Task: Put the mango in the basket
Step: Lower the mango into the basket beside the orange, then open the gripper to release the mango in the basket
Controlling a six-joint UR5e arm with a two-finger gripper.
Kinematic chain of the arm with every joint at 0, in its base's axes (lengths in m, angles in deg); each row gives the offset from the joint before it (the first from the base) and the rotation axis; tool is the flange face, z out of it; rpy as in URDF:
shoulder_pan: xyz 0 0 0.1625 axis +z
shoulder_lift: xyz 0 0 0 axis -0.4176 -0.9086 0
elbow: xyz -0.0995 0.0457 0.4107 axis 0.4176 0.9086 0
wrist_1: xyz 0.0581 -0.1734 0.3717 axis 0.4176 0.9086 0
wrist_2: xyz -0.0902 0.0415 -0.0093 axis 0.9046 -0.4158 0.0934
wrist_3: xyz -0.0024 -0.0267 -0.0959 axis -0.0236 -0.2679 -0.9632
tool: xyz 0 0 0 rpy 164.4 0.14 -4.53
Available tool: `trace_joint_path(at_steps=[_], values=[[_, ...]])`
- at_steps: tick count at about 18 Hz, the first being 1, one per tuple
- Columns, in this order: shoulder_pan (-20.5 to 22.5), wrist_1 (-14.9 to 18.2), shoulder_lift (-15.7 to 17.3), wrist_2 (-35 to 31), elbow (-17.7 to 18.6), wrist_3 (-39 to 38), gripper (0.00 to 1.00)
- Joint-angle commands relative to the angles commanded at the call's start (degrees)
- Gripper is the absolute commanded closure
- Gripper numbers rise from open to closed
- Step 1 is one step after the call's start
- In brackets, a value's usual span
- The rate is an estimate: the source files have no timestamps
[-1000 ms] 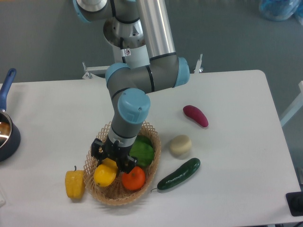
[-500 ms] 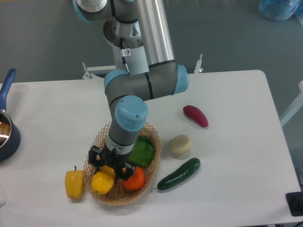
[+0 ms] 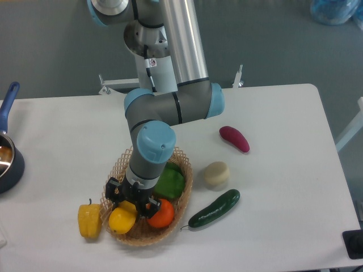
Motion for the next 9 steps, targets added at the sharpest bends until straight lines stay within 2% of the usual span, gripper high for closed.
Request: trace_joint_path(at_steps=[1, 2, 4, 5, 9], values=[[0.0, 0.0, 0.0, 0.0, 0.0, 0.09, 0.71], [0.0, -0.09, 0.0, 0.0, -0.09, 0.26, 0.57], [0.0, -0.26, 0.0, 0.0, -0.53, 0.26, 0.23], [0.0, -0.35, 0.0, 0.0, -0.61, 0.26, 0.0], [0.18, -0.35, 0.44, -0.17, -2.02, 0.44, 0.0]])
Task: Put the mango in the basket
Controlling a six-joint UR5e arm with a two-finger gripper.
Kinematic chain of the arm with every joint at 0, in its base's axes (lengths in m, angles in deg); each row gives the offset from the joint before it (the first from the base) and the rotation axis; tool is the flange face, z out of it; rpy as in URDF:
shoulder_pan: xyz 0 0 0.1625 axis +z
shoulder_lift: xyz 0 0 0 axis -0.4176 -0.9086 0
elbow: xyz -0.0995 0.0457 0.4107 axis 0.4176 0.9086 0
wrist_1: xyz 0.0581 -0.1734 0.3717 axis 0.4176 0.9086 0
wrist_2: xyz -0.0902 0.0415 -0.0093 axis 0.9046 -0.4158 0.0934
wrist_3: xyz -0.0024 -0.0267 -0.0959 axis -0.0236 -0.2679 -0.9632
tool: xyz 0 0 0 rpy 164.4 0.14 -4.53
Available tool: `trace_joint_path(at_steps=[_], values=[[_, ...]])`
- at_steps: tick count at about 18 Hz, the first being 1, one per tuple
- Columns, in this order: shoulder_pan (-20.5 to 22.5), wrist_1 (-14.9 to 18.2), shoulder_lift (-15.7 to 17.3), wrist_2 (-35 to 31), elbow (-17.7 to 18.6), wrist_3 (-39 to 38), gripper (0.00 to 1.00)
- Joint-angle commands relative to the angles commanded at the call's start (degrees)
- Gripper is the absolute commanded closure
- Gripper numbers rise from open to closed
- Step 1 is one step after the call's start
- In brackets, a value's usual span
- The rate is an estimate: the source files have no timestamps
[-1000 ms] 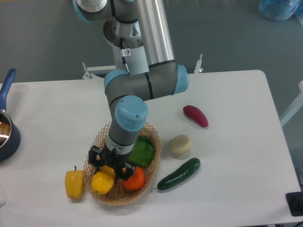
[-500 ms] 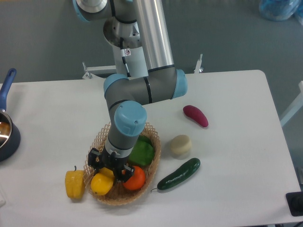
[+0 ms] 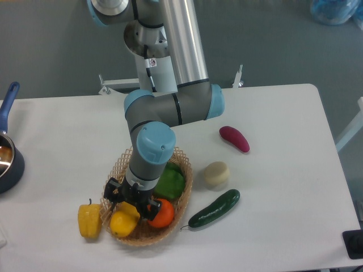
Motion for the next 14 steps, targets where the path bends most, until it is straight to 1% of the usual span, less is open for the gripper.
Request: trace_joint_path(at_steps=[2, 4, 5, 6, 8, 9, 10, 11, 12, 14], values=[[0.09, 0.0, 0.44, -0.09, -0.8, 0.0, 0.0], [0.26, 0.0, 1.75, -0.87, -0.88, 0.52, 0.0], [0.44, 0.0, 2.89, -2.53, -1.32, 1.57, 0.0], [0.79, 0.09, 4.03, -5.07, -2.02, 2.8, 0.0], [1.4, 0.18, 4.83, -14.01, -3.08, 5.87, 0.0], [2.54, 0.09, 5.1, -18.15, -3.52, 6.93, 0.0], [3.33, 0.0, 5.53, -20.98, -3.87, 8.34, 0.0], [4.21, 0.0, 5.8, -22.14, -3.87, 10.35, 0.0], [5.96, 0.09, 6.32, -22.24, -3.87, 12.63, 0.0], [9.13, 0.26, 8.86, -21.97, -3.87, 16.77, 0.0]])
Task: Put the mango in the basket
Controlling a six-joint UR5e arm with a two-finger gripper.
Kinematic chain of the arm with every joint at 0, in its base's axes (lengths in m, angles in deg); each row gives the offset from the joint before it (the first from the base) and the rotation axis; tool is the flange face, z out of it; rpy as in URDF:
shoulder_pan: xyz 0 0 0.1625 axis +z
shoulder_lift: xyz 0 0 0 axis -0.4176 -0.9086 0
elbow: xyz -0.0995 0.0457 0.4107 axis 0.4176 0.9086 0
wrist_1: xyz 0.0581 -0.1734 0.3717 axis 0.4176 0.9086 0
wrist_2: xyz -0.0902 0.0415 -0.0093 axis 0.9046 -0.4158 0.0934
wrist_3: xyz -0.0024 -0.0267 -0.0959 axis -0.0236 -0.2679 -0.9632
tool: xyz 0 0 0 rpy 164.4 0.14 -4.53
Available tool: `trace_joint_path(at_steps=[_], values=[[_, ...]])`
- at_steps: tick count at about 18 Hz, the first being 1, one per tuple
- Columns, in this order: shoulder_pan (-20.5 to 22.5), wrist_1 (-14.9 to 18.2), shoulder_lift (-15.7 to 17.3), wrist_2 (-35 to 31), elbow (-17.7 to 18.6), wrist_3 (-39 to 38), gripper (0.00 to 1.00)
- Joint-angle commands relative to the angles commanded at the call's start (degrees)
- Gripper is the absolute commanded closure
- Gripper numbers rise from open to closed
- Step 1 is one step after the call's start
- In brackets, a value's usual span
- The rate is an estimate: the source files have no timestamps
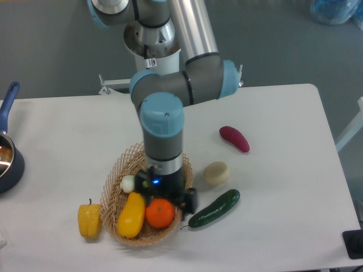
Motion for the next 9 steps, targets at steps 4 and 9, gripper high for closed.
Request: trace_joint_path(at_steps=[4, 9], values=[[6.59, 0.79, 4.66, 0.96, 1.05, 9.65, 0.0], [14.86, 5.36, 12.92, 6.58, 8.26, 27.49, 0.0]])
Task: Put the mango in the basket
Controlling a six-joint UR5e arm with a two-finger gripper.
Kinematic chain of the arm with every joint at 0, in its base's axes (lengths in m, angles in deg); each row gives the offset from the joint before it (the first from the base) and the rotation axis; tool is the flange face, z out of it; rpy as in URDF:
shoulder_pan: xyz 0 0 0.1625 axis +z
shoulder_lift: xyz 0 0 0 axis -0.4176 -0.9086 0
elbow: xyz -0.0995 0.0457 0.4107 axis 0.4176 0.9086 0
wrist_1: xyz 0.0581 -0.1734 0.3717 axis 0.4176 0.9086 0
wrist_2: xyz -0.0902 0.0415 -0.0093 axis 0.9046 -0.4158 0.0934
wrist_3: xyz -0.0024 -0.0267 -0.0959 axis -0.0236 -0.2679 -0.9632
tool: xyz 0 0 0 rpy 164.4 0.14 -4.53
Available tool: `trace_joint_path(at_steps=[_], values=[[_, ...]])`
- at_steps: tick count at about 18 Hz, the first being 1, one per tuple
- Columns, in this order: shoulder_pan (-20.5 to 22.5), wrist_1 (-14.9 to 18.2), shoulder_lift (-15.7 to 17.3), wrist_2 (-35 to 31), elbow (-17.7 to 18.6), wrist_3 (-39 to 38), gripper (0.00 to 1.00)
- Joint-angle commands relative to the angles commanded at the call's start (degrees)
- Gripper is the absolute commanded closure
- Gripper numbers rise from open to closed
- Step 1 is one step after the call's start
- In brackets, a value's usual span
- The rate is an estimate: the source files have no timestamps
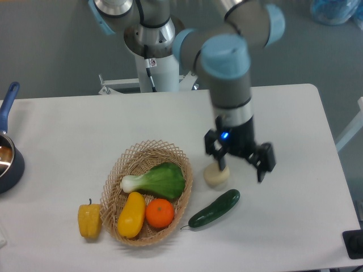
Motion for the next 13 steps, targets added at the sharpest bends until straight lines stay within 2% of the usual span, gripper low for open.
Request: trace_joint_path(at_steps=[3, 6, 9, 13], values=[[4.48, 3.51, 2.38, 2.64, 0.53, 8.62, 0.0], [6.6, 6.59, 4.23, 2.56, 0.71, 15.92, 0.0], [9.05, 8.52, 5.9, 2.74, 1.23, 19.45, 0.0], [9.51, 8.62, 6.34, 3.62, 1.5, 19.64, 0.0]])
